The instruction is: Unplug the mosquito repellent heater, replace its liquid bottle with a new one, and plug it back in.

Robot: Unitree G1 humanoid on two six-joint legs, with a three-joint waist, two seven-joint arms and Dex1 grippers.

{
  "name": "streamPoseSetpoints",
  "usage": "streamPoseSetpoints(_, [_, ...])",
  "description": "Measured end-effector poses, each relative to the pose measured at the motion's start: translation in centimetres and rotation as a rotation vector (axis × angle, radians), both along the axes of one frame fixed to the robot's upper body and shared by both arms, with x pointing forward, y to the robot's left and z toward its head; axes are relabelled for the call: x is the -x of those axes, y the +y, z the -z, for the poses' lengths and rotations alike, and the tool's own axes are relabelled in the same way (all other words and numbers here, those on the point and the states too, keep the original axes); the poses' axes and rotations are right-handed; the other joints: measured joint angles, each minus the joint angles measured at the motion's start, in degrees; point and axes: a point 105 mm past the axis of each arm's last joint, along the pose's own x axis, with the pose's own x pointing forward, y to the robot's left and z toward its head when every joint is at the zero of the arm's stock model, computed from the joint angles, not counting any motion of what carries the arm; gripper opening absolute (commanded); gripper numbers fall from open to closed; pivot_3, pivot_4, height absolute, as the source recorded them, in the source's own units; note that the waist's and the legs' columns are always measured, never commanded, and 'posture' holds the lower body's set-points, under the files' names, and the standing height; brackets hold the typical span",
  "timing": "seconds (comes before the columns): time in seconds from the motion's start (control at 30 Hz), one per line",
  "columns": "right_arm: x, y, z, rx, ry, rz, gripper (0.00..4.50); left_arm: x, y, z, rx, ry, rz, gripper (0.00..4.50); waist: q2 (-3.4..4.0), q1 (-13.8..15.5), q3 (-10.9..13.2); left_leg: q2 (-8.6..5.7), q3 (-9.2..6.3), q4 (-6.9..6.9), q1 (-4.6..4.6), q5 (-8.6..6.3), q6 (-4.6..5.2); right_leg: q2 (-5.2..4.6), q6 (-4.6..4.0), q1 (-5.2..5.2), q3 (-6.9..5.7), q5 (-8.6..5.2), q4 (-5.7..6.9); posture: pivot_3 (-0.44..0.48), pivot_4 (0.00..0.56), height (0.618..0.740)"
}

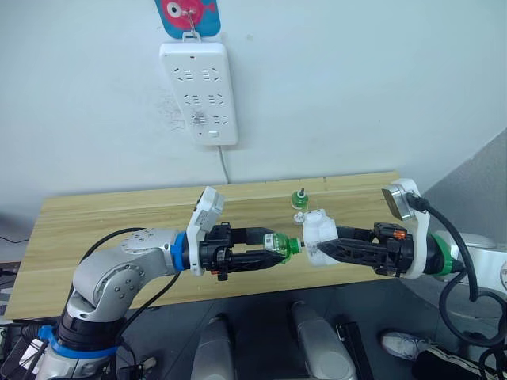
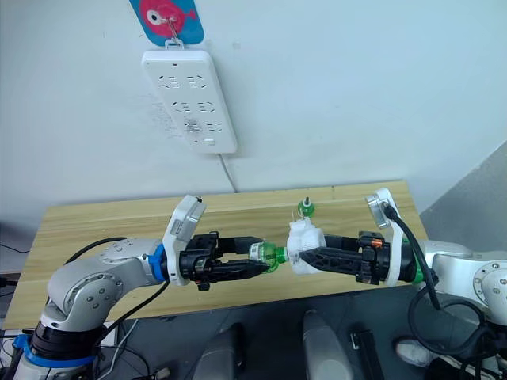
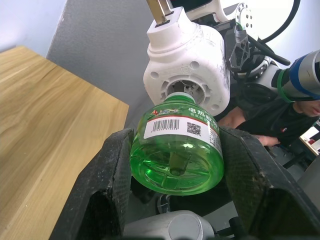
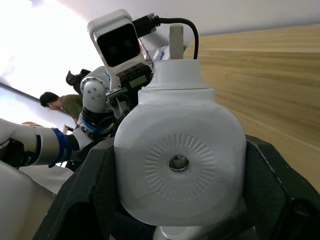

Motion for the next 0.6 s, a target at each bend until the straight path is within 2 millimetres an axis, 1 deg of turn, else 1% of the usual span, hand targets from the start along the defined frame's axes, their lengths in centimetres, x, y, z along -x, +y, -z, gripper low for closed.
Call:
streamPoseSetpoints(0.33, [-0.19, -0.32, 0.32, -0.003, 0.023, 0.017, 2.97, -0.06, -0.29, 0.03, 0.001, -0.018, -0.004, 2.34, 0.0, 0.0, 0.0, 0.0, 0.0, 0.01, 0.0, 0.0, 0.0, 0.0, 0.0, 0.01, 0.01, 0.0, 0.0, -0.2, 0.284, 0.74])
streamPoseSetpoints(0.6, [-0.46, -0.71, -0.1, 0.001, 0.01, 0.047, 2.97, -0.49, -0.98, -0.15, 0.029, -0.077, -0.023, 2.34, 0.0, 0.0, 0.0, 0.0, 0.0, 0.01, 0.0, 0.0, 0.0, 0.0, 0.0, 0.02, 0.0, 0.0, 0.01, -0.203, 0.291, 0.74])
